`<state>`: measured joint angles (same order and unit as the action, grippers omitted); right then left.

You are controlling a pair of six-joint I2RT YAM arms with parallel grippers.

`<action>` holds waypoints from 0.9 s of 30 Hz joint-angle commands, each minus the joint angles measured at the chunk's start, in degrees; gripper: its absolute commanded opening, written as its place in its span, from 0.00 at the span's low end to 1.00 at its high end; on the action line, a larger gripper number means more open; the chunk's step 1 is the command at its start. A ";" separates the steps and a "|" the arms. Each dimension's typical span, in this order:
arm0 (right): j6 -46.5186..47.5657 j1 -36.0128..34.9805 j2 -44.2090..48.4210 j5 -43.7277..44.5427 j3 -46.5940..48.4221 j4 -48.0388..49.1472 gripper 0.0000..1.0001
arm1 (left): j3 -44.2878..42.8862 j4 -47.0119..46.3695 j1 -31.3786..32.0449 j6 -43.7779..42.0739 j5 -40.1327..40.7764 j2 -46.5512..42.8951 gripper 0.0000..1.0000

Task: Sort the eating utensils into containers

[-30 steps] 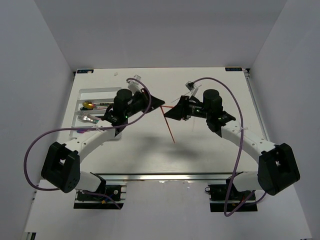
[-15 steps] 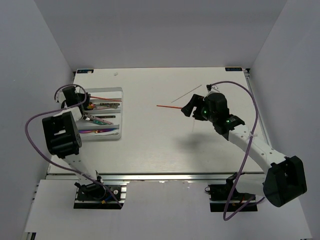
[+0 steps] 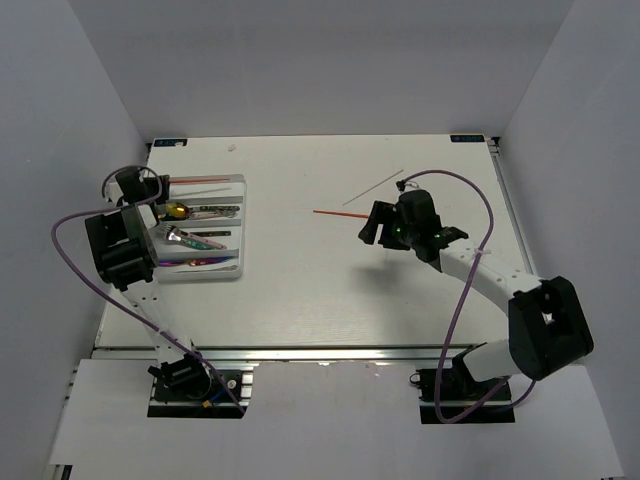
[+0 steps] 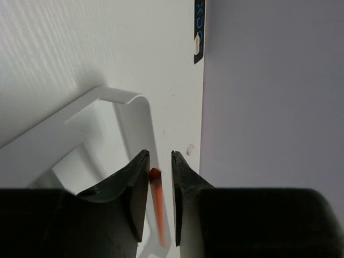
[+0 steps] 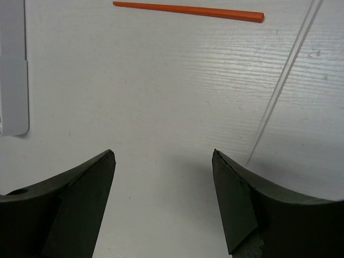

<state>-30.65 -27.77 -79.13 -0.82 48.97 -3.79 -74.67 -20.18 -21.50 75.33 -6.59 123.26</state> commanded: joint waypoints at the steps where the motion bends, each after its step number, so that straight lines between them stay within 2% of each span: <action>1: 1.21 0.08 -1.55 -1.73 3.41 1.86 0.78 | -2.06 -1.00 0.14 -1.06 -0.62 -1.01 0.35; 2: 1.12 0.00 -2.25 -1.90 3.85 1.95 0.78 | -1.97 -1.17 0.14 -1.32 -0.62 -1.18 0.51; 5: 2.70 0.00 -3.57 -1.82 5.69 1.77 0.78 | -1.79 -0.82 0.14 -1.68 -1.14 -2.15 0.75; 8: 5.60 0.00 -6.73 -0.68 9.90 -0.42 0.78 | -1.53 0.41 0.14 -1.94 -0.79 -4.25 0.82; 10: 7.97 0.00 -10.40 0.37 14.63 -2.00 0.78 | -0.83 0.49 0.23 -2.12 -0.97 -5.66 0.83; 12: 7.37 0.08 -13.57 7.39 18.68 -7.61 0.78 | -0.82 0.67 0.49 -3.25 -1.32 -8.29 0.88; 13: 6.41 0.08 -17.42 9.50 21.05 -9.90 0.79 | -1.35 1.46 1.01 -4.22 -1.49 -9.17 0.98; 16: 5.43 0.17 -26.55 12.42 30.64 -17.12 0.78 | -5.82 11.62 3.38 -9.93 -0.53 -12.95 0.98; 19: 12.44 0.17 -34.12 9.09 38.20 -17.21 0.72 | -7.76 16.82 7.67 -15.90 0.17 -17.60 0.98; 20: 18.29 0.08 -35.55 8.21 39.96 -17.21 0.71 | -7.94 22.07 9.09 -17.66 0.70 -19.10 0.98; 23: 28.69 0.17 -37.59 4.17 42.61 -14.24 0.71 | -5.06 27.74 13.58 -24.25 2.02 -26.56 0.98; 24: 35.94 0.26 -37.50 1.81 41.57 -12.83 0.72 | -0.87 27.40 14.46 -26.61 2.11 -28.84 0.98; 27: 46.34 0.35 -38.63 1.52 43.30 -12.28 0.73 | 7.05 26.61 16.13 -29.96 -0.43 -37.55 0.98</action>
<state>-1.04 -27.70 -118.63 3.29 88.51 -17.54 -73.73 1.41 -5.02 52.75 -6.33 92.05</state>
